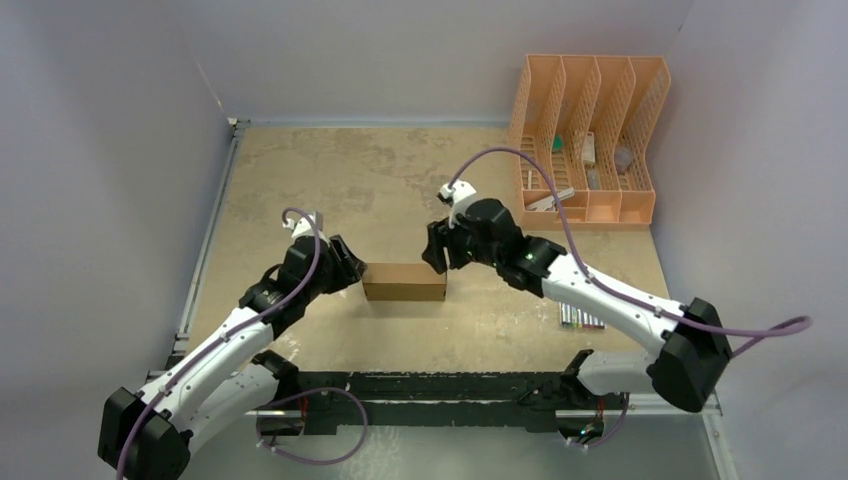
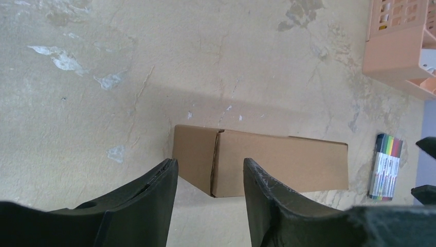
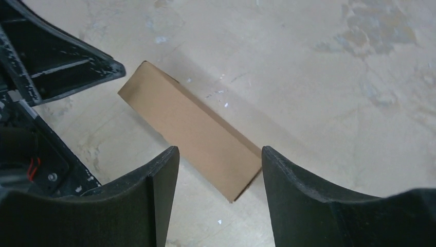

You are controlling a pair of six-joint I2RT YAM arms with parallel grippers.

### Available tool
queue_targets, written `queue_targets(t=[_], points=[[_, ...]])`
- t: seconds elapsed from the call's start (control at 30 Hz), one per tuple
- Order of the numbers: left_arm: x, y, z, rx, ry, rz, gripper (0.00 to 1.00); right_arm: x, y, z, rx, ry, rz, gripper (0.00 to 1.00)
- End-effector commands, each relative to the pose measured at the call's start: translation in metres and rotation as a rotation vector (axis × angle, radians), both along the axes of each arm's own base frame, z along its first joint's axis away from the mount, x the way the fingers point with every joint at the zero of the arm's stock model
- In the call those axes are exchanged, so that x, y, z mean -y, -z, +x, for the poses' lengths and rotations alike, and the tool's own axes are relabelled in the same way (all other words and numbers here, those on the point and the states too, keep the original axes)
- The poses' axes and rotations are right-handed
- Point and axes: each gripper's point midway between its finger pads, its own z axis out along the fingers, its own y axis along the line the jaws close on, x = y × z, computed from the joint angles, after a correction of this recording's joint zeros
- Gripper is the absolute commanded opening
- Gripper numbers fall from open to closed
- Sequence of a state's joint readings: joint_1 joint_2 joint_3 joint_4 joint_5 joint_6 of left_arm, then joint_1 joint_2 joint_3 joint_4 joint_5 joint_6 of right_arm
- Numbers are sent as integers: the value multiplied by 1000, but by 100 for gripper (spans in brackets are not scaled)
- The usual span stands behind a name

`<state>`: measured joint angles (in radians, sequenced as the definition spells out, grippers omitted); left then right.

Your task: Fold the paper box

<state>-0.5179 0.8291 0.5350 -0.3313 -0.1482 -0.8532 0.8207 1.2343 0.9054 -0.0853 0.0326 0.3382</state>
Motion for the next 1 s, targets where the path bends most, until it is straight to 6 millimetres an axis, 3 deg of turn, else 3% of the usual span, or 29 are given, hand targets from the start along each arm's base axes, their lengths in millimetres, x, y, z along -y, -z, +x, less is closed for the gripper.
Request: queue_targets(t=[0.0,0.2,0.33,0.5,0.67,0.83,0.97], points=[[6,8,-5,-27,36,-10,48,-29,-5,-6,40,-281,-96,64],[7,38,-18,-82,42,-36,43,-53,13,1,41,-449,-175,65],[7,46,-21,-97,41,-44,41,-65,29,-4,20,-538,-187,65],[7,47,-23,-97,45,-52,40,-73,64,-18,-26,-634,-286,63],[7,33,-20,-48,46,-68,40,-79,87,-51,-29,-717,-401,59],[4,1,-10,77,23,-90,44,-77,106,-61,47,-664,-530,53],[-3,-16,-5,133,-10,-86,45,-75,106,-59,160,-587,-646,46]])
